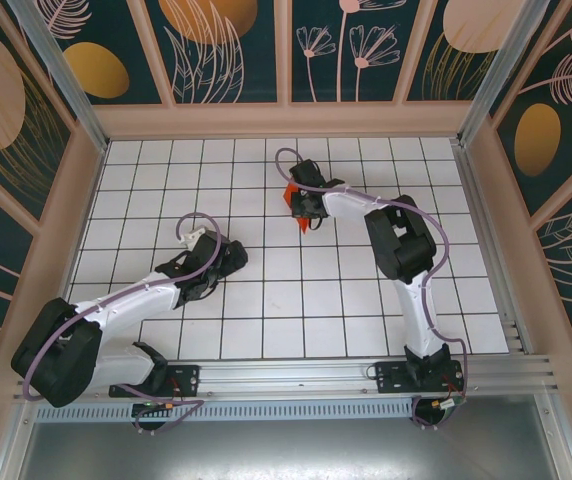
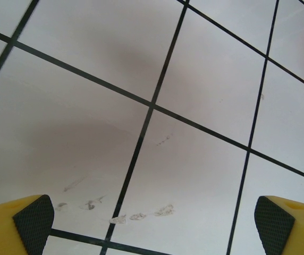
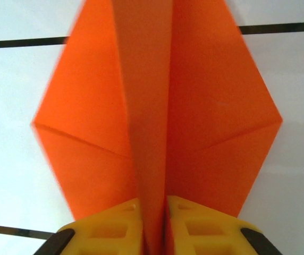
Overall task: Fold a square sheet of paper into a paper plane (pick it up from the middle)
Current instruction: Move the paper plane to the top-center of the table, then reset both arms
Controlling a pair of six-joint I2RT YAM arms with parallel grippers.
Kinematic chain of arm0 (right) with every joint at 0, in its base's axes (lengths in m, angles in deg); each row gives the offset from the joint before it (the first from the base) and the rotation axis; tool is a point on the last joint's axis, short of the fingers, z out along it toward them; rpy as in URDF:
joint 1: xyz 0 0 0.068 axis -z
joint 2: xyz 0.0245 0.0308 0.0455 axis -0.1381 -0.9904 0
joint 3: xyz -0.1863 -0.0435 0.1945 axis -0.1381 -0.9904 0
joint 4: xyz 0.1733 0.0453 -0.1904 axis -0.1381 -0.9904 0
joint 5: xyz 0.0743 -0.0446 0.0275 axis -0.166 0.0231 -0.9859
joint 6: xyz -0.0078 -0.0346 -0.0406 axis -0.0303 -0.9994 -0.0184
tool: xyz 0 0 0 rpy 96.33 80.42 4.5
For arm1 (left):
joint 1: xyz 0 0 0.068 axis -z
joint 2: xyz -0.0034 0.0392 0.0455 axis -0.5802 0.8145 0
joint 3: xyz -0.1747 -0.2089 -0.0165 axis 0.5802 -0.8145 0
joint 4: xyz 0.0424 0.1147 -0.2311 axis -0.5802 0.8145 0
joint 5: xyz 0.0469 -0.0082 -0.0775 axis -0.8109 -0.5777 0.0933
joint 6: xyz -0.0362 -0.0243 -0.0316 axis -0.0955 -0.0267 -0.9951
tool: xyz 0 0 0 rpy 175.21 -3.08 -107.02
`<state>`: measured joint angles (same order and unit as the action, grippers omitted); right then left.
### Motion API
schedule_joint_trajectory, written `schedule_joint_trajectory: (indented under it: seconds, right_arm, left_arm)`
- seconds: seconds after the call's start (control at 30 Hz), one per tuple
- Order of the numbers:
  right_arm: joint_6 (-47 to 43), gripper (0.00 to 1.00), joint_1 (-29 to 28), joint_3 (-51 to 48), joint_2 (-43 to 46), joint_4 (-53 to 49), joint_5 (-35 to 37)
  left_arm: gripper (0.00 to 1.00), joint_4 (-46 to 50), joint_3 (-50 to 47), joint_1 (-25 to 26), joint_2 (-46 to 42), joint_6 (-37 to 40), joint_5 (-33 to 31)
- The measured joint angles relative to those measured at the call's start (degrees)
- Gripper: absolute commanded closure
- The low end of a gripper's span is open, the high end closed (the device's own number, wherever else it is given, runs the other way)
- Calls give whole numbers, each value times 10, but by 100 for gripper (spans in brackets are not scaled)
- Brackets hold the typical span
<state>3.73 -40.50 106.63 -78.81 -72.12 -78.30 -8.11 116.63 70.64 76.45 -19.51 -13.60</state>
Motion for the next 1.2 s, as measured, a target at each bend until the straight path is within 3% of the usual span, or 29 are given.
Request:
schedule_joint_trajectory:
  seconds: [0.17,0.33,0.5,0.6,0.67,0.7,0.93,1.03,1.2]
  right_arm:
    - [2,70,0,12,14,-27,2]
    - [7,56,0,9,85,-44,12]
    - [6,34,2,-37,217,-28,57]
    - [-8,20,13,-113,320,12,106]
    - [-19,3,30,-174,383,47,140]
    - [-26,1,43,-210,417,64,161]
    - [-66,1,153,-455,566,209,257]
    - [-79,1,218,-571,604,290,263]
    - [-96,1,277,-701,615,397,261]
  left_arm:
    - [1,33,24,-9,-4,16,-23]
    - [1,64,86,-23,-11,49,-63]
    - [1,77,140,-42,-27,97,-123]
    - [1,66,144,-54,-47,141,-171]
    - [1,48,135,-57,-61,170,-210]
    - [1,34,124,-60,-69,187,-232]
    - [2,-125,-17,-105,-118,298,-340]
    - [1,-196,-79,-144,-120,333,-347]
    - [1,-280,-124,-198,-113,374,-323]
